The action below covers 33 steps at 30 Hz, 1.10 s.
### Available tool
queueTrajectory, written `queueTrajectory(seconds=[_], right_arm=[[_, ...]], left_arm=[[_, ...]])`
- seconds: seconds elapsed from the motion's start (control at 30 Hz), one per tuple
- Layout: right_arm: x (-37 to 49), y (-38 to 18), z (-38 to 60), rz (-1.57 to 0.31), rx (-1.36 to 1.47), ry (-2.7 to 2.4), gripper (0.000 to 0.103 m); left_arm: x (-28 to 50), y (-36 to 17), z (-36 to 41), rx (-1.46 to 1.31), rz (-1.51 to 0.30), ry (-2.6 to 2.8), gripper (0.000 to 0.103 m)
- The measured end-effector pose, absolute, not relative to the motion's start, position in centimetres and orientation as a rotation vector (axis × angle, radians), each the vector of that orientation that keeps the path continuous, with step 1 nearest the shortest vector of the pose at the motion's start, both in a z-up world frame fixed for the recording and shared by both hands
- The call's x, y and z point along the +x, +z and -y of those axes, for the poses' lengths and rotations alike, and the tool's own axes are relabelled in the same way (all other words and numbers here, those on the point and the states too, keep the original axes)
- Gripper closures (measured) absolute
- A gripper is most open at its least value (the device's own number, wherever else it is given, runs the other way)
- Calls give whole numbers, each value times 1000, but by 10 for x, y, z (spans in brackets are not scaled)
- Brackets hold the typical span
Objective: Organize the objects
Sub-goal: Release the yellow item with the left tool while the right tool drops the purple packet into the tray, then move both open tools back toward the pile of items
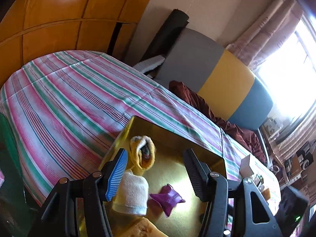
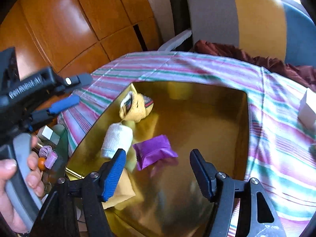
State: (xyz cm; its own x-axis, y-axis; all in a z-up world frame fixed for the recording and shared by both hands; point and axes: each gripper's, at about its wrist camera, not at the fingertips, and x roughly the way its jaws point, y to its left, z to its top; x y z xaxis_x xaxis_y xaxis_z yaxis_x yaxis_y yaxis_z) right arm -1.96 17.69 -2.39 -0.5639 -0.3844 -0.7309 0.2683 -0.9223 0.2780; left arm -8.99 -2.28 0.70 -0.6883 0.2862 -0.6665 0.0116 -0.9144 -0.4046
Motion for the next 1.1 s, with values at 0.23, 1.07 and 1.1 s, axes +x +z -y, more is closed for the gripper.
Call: queueTrajectory(seconds=[0.23, 1.07, 1.1], right_arm=[[-9, -8, -209, 216, 1168, -2556, 31], [65, -68, -424, 377, 1457, -2858, 28], [69, -71, -434, 368, 1485, -2866, 28]], left_arm=[[-82, -2, -10, -1195, 501, 2598, 43], [8, -11, -183, -1115, 189, 2098, 36], [12, -14, -192, -1127, 187, 2066, 35]])
